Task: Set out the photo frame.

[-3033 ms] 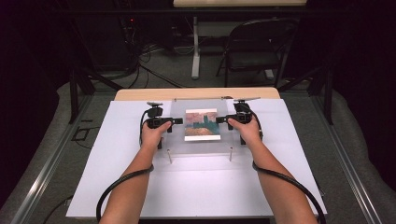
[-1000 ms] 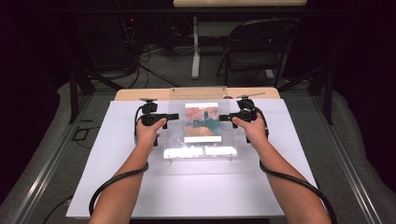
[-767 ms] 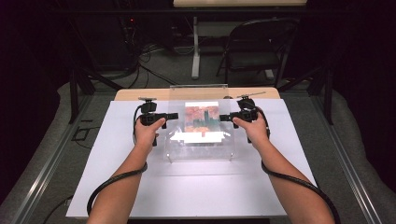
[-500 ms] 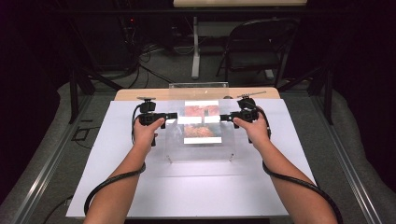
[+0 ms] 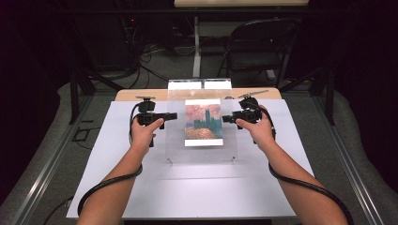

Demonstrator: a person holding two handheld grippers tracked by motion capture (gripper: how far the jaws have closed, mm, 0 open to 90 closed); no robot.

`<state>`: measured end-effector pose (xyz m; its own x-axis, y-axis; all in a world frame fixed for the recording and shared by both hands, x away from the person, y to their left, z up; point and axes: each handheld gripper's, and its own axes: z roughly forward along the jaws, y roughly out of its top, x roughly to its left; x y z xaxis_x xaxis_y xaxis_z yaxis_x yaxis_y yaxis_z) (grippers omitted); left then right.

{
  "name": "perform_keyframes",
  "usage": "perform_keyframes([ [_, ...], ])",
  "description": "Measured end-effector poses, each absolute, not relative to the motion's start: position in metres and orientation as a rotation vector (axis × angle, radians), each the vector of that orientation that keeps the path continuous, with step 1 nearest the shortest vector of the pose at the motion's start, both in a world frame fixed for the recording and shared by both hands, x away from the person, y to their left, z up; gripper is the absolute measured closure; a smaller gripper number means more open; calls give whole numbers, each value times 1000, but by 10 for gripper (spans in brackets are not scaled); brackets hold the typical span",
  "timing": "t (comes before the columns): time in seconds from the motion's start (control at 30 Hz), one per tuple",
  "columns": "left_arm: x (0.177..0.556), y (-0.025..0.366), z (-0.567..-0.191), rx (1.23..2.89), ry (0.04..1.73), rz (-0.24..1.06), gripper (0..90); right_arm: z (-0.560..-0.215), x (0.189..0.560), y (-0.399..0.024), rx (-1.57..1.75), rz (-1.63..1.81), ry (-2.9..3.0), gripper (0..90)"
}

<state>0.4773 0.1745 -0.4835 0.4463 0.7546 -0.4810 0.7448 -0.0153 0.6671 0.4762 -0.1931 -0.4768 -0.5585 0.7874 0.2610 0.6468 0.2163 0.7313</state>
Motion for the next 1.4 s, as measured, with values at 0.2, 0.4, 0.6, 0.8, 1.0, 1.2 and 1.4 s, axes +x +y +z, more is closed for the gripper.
perform_keyframes([
  [0.2,472,176,-478,1762,1270,26,540,-469,470,-194,1342,1244,2326,423],
  [0.4,466,177,-472,1783,1249,41,545,-464,465,-194,1317,1232,2333,439],
  [0.6,459,177,-466,1794,1224,50,560,-461,456,-197,1290,1256,2313,475],
  [0.8,451,178,-459,1802,1203,70,578,-455,447,-200,1279,1278,2293,509],
  [1.0,443,180,-455,1807,1185,87,590,-450,439,-198,1263,1252,2293,518],
  [1.2,437,180,-452,1813,1163,103,598,-447,433,-198,1247,1249,2277,530],
  [1.4,431,182,-450,1808,1148,105,613,-443,427,-198,1240,1246,2273,546],
])
